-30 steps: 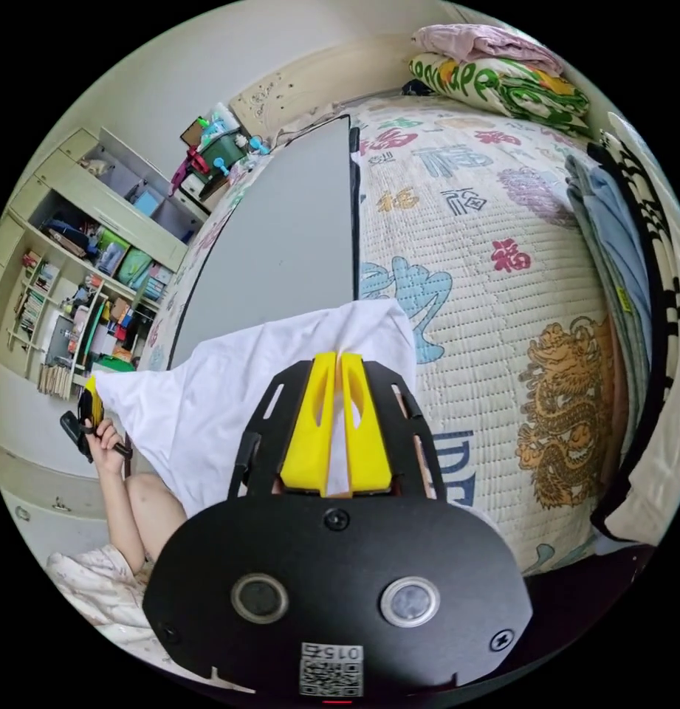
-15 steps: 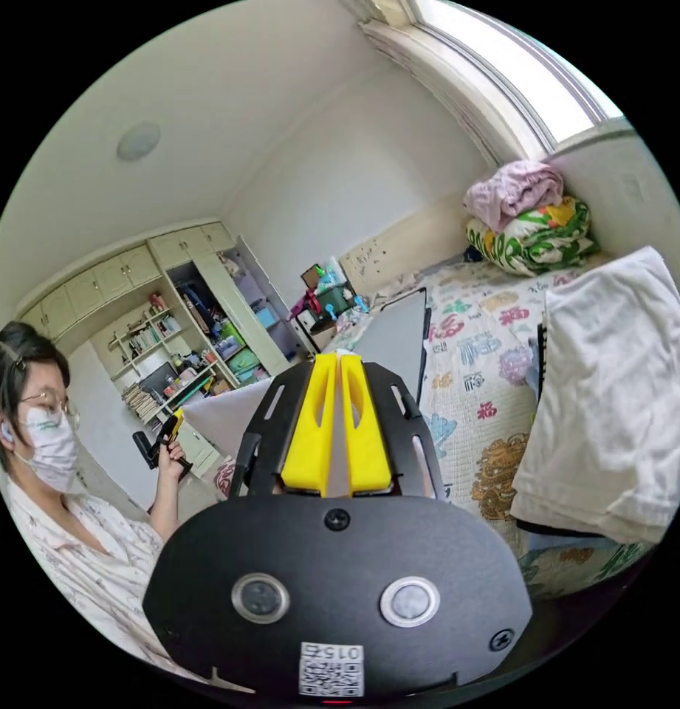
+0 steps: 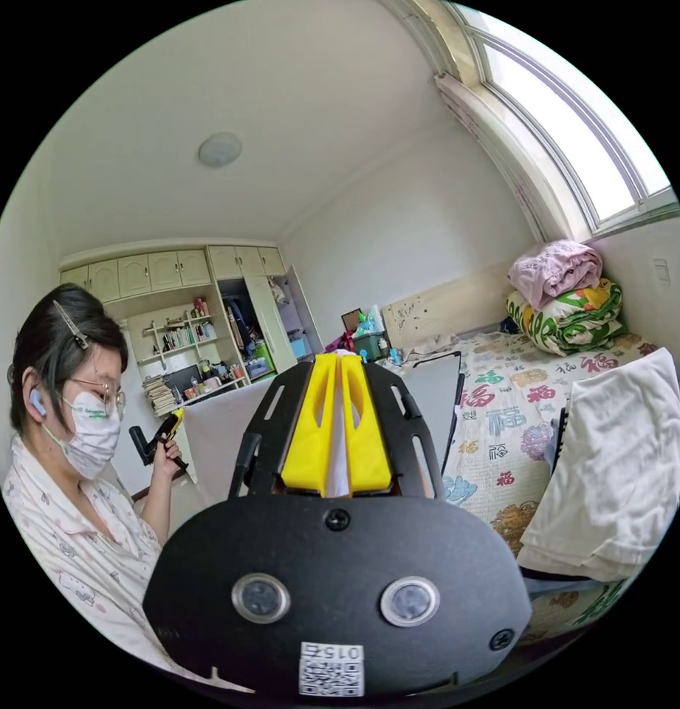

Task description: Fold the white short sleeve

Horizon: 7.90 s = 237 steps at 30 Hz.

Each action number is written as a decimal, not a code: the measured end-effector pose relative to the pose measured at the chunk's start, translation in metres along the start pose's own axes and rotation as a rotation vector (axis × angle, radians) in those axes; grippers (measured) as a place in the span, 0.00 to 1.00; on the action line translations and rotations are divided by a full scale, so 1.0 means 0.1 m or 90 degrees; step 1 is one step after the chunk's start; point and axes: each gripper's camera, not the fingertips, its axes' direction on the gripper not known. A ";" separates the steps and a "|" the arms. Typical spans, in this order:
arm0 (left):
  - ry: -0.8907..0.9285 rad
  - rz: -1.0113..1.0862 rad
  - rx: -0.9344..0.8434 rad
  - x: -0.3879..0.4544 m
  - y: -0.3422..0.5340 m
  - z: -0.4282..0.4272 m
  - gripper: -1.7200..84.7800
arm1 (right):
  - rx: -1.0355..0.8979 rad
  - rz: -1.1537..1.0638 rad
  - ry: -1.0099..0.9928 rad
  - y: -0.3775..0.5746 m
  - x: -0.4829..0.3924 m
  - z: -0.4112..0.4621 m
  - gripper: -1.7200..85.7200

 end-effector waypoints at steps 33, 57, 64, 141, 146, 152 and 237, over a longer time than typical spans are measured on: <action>0.312 0.211 -0.753 2.20 2.14 5.46 0.16 | -0.683 -0.370 -0.144 2.69 2.78 3.54 0.16; 0.204 0.342 -0.811 2.83 2.50 6.90 0.02 | -0.757 -0.481 0.019 2.89 3.35 4.24 0.06; 0.297 0.195 -0.767 2.16 2.24 7.15 0.02 | -0.760 -0.368 -0.049 2.35 3.64 4.48 0.03; 0.139 -0.233 0.224 0.09 2.63 1.67 0.01 | 0.233 0.041 -0.190 2.15 0.73 1.96 0.01; 0.177 -0.105 0.375 0.89 1.80 0.89 0.01 | 0.392 -0.073 -0.279 1.83 -0.28 0.88 0.01; 0.144 0.066 0.502 1.73 1.13 0.13 0.01 | 0.496 -0.263 -0.188 1.64 -1.37 0.22 0.01; -0.117 0.078 -0.743 -0.77 4.24 10.83 0.01 | -0.661 -0.311 0.410 0.56 2.15 10.76 0.01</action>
